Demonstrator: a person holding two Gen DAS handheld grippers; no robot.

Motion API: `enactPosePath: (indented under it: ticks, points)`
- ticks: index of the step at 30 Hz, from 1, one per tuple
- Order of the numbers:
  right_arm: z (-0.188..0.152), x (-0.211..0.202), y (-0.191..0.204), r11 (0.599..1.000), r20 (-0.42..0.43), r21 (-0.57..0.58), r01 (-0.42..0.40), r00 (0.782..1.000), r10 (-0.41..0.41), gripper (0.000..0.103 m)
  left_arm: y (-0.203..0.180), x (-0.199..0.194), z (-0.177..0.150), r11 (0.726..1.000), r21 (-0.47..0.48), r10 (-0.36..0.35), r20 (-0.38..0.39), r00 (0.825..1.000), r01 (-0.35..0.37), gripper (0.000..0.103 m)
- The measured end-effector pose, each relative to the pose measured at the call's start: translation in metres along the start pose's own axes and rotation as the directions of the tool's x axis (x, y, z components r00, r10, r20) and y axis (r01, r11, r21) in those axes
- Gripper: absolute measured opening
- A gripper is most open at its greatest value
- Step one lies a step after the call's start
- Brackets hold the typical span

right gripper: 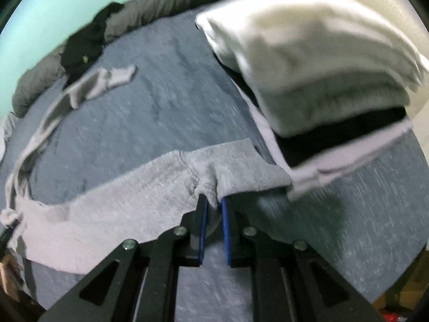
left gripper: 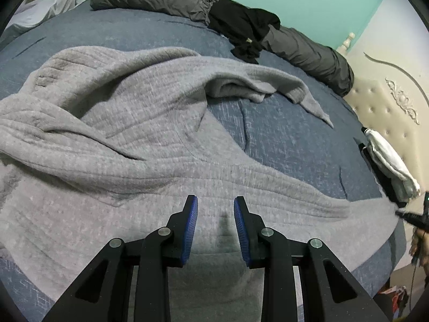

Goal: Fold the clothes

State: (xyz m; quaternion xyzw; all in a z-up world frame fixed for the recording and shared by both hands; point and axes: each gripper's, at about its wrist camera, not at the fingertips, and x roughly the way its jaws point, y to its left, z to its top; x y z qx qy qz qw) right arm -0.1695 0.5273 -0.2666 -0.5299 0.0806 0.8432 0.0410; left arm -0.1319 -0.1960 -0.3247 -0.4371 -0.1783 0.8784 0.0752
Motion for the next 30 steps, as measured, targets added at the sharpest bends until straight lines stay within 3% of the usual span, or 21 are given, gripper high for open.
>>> enactPosePath:
  ticks: [6,8,11,13,15,17,24,30]
  points:
    - [-0.021,0.022,0.001,0.998,-0.068,-0.029,0.048,0.996,-0.05,0.017,0.011,-0.009,0.001,1.0,-0.021,0.01,0.011,1.0,-0.01,0.031]
    - [-0.023,0.01,0.003,0.998,-0.038,-0.043,0.051,0.998,-0.053,0.027,0.014,-0.012,0.002,1.0,-0.024,0.015,0.016,1.0,-0.015,0.031]
    - [-0.023,-0.019,0.007,0.998,0.029,-0.049,0.042,0.999,-0.04,0.027,0.017,-0.016,0.004,0.999,-0.029,0.018,0.026,0.999,-0.017,0.031]
    - [-0.02,-0.038,0.015,0.997,0.075,-0.069,-0.02,0.997,0.025,0.028,0.018,-0.018,0.005,0.999,-0.029,0.02,0.032,0.999,-0.02,0.033]
    - [-0.013,-0.045,0.037,0.987,0.098,-0.145,-0.066,0.992,0.081,0.036,0.018,-0.018,0.005,0.999,-0.031,0.023,0.034,0.999,-0.022,0.036]
    - [-0.008,-0.04,0.069,0.965,0.079,-0.235,-0.114,0.988,0.136,0.051,0.018,-0.019,0.004,0.999,-0.032,0.026,0.037,0.999,-0.024,0.037]
    - [-0.008,0.019,0.184,0.855,-0.056,-0.429,-0.293,0.953,0.299,0.051,0.021,-0.016,-0.001,0.999,-0.028,0.044,0.021,0.999,-0.044,0.037]
    - [-0.012,0.061,0.274,0.757,-0.147,-0.565,-0.329,0.943,0.3,0.051,0.019,-0.014,-0.004,0.999,-0.002,0.048,0.014,0.999,-0.048,0.037]
